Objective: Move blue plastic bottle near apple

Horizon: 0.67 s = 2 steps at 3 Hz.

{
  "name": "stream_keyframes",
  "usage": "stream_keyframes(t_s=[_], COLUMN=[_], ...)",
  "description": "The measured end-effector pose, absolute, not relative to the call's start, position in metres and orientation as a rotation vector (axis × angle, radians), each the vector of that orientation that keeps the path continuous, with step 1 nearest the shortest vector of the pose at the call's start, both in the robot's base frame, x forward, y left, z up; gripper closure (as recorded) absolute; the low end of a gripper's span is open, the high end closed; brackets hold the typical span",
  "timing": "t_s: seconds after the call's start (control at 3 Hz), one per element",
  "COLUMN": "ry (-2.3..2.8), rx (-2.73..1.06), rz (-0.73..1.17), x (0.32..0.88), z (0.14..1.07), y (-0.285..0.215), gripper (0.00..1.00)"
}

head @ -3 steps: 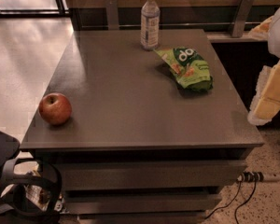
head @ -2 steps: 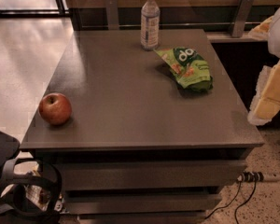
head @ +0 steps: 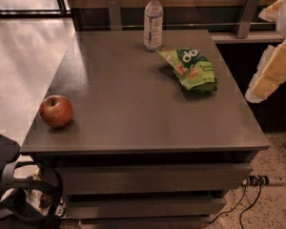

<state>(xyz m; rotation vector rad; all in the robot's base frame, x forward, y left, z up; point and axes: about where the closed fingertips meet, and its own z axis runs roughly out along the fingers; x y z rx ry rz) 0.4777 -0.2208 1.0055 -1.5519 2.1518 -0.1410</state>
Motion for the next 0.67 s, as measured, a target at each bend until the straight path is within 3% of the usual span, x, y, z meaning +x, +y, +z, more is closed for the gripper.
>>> stream_keyframes(t_s=[0.67], ry=[1.928], rx=[-1.041], rz=[0.063], x=[0.553], z=[1.015], y=[-0.228], gripper=[0.00])
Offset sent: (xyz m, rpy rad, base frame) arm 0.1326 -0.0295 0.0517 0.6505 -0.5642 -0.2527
